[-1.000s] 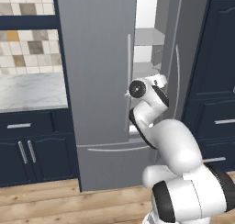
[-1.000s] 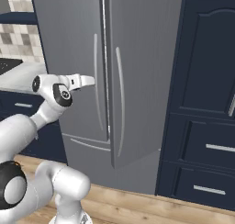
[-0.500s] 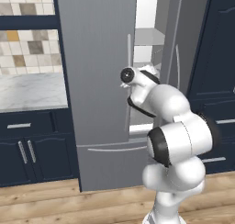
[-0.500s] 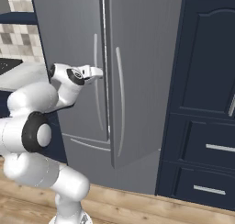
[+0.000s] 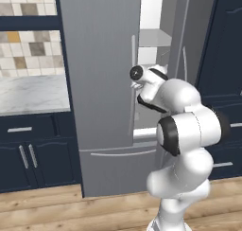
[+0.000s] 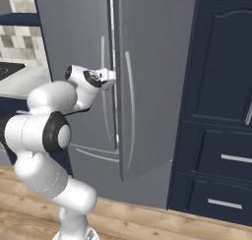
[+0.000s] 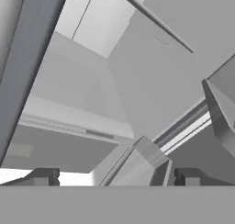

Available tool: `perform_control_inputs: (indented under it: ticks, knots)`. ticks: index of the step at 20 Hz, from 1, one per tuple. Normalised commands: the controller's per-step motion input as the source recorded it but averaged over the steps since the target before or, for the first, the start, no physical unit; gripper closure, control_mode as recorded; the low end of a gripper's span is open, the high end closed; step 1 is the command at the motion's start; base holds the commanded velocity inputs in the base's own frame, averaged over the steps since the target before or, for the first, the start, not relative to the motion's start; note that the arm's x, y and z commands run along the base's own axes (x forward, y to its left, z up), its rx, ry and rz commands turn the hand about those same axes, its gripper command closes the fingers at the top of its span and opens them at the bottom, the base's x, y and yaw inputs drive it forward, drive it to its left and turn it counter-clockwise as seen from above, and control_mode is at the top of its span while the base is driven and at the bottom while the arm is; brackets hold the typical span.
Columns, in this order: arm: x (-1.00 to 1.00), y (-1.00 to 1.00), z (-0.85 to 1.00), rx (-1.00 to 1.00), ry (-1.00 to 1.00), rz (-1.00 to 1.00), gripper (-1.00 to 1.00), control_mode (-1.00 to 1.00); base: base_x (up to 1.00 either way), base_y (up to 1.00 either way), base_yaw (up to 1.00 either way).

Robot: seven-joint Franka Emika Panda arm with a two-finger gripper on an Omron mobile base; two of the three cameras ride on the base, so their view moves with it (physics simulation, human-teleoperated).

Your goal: Move the hot dog bun to the plate on the dining table and place the condiment next to that plate. Then navigate to the fridge and take the sausage and place it on the plate as well.

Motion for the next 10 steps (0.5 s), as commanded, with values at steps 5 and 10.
perform_control_inputs:
  ticks: [5,10]
  knots:
    - [-0.53,-0.73,0.0,0.0,-0.07,-0.12,-1.0,-1.0,0.0,0.0,0.0]
    - [-0.09,-0.94,0.0,0.04,0.02,-0.09,-1.0,-1.0,0.0,0.0,0.0]
